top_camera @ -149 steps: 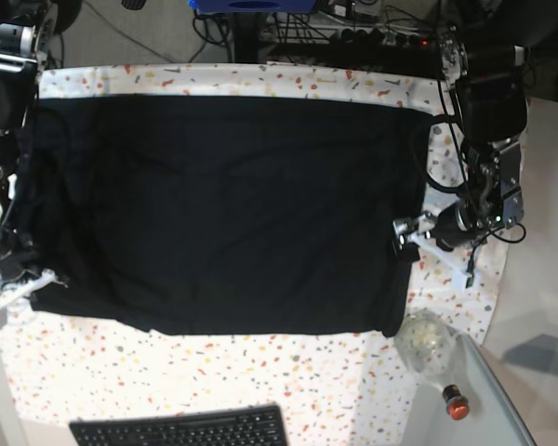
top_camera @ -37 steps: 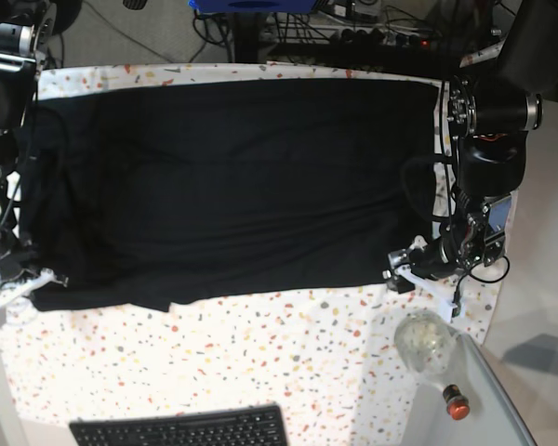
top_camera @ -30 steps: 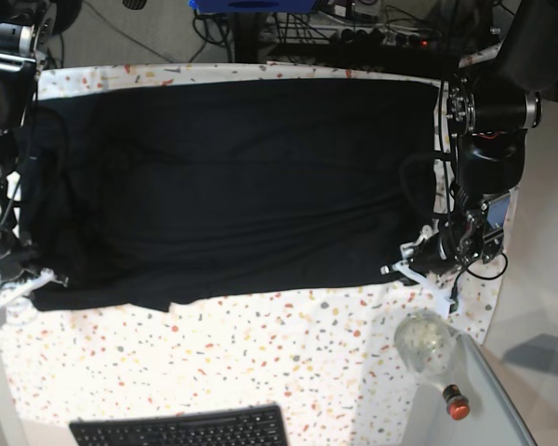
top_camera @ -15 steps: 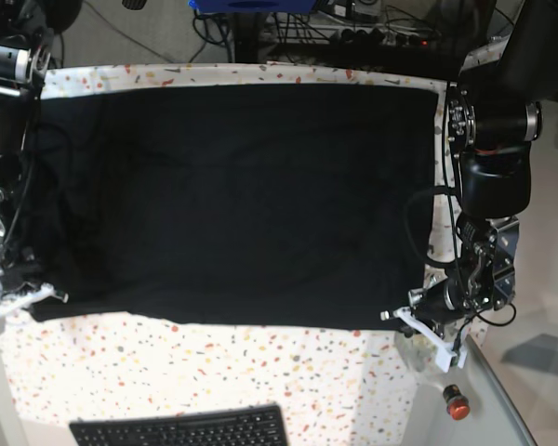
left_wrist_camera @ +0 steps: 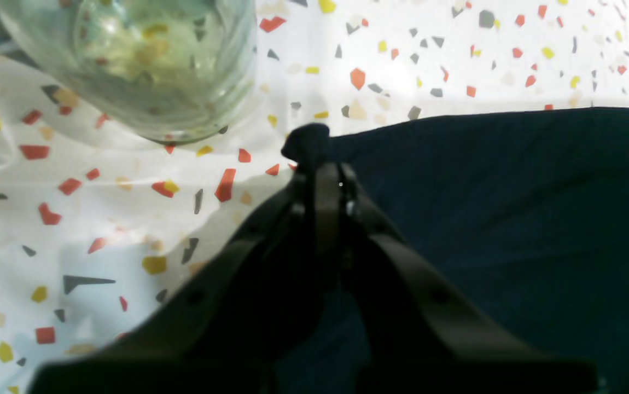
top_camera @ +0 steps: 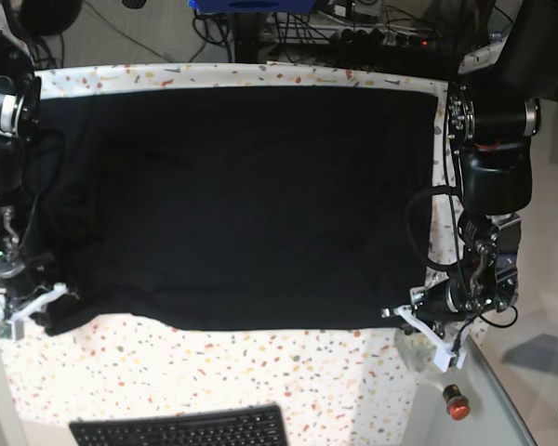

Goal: Layout the t-shirt on the table in an organized manner, then fold the t-shirt properly
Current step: 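Slide both grippers along the shirt sides toward the hem, then lift the hem with both grippers and fold it toward the collar edge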

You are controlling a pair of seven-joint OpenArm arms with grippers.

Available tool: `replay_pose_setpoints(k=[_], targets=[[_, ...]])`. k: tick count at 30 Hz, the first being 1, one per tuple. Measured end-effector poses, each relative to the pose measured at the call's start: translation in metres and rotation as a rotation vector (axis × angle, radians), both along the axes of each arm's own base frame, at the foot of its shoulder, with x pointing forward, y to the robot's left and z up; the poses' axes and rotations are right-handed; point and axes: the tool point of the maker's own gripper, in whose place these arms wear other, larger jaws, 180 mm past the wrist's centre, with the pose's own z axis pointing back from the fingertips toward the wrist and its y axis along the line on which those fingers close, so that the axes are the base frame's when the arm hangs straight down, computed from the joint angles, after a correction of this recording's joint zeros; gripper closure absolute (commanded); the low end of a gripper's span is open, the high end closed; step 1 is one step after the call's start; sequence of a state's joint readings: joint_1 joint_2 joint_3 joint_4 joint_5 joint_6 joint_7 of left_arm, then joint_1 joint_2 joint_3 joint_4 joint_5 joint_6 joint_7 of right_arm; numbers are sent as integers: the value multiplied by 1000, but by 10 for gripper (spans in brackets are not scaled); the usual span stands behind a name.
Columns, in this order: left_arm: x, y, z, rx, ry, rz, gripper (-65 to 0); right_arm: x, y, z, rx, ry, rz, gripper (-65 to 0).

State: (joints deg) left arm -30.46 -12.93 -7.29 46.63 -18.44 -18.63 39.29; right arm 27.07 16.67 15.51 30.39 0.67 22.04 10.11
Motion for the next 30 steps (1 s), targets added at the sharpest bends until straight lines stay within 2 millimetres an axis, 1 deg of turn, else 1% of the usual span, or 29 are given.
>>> replay_pose_setpoints(k=[3,6,9,11,13,16,18,20,23,26,30], targets=[[0,-3,5,6,-9,-13,0,-1,-2,-6,-25,-1,14,0],[-3,-4,7,5,-26,-18,0,-8,0,-17,-46,17,34,0],[-9,-7,4,-59,-24,-1,0,-17,3,-26,-42,12,40,0],[-10,-3,7,-113,-30,19,0,-20,3,-28,-42,16,40,0],[-8,6,13,-133,-45,38,0,-17,1,-25,-47,10,39,0],[-9,16,19,-151,-64,57,0,-5,-12,-5,-75,-34,32,0],[-13,17,14,-149,-52,60,0,0,-20,7,-95,-63,28,0],[-17,12,9,-152,-38,50,0,1,-23,13,-105,-76,29,0],[-24,10,2,-163,-22,53,0,0,-21,12,-109,-76,35,0],[-38,11,-8,-144,36,37,0,-6,-28,9,-120,-63,37,0],[-49,6,1,-118,30,-11,0,-18,-33,-1,-128,-38,33,0]])
